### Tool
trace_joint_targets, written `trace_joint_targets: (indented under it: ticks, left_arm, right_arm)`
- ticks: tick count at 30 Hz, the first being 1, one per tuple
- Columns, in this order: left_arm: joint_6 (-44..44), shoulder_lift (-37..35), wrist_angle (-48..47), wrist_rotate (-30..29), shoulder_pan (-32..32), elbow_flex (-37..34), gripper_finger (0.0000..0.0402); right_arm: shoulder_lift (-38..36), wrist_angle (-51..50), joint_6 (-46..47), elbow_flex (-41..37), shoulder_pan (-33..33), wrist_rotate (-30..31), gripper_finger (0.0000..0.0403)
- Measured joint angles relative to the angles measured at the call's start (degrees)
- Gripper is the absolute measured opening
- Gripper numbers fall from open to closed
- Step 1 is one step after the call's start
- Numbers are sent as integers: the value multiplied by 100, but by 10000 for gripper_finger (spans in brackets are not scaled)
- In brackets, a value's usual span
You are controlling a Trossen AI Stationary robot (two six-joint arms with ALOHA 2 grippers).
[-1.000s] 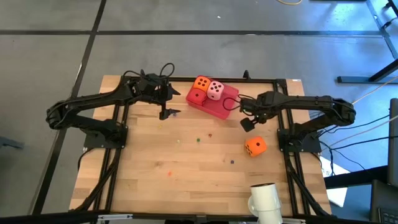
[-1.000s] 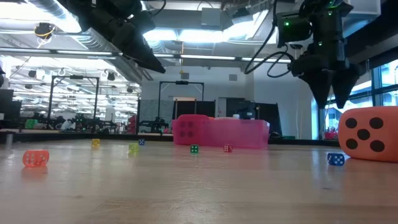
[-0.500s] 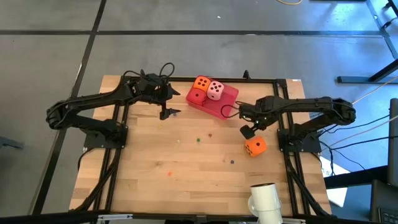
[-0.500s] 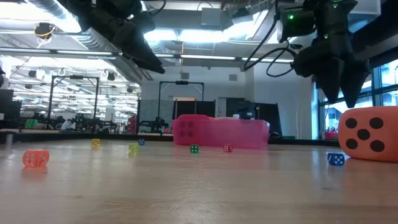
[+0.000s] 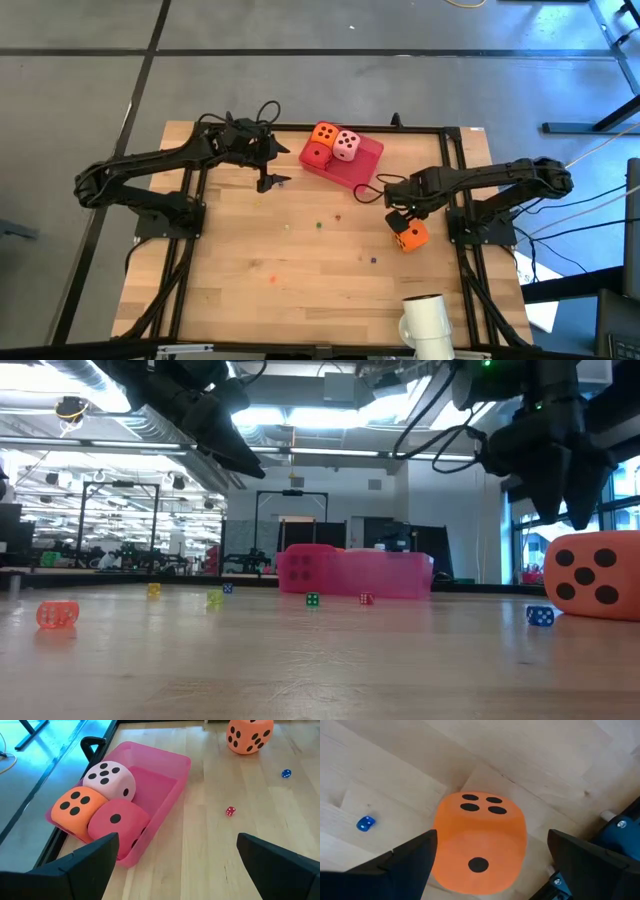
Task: Pick & Place Dice
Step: Put the large orange die into the red bin
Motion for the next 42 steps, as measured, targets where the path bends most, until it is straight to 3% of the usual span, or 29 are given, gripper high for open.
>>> trace_joint_targets:
  ticks: [10, 21, 28, 34, 42]
  left_arm:
    - [2, 0, 1, 0, 0, 0, 400]
    - [2, 0, 0, -2, 0, 0, 400]
    - [2, 0, -2, 0, 0, 0, 400]
    - [4, 0, 1, 0, 0, 0, 400]
    - [4, 0, 1, 0, 0, 0, 400]
  right_arm:
    - [0, 410, 846, 0, 243, 370, 378]
    - [0, 268, 1375, -2, 470, 298, 396]
    - [0, 224, 2117, -2, 978, -153, 399]
    - [0, -69, 2653, -2, 1366, -137, 399]
    - [0, 118, 2660, -256, 1456, 41, 399]
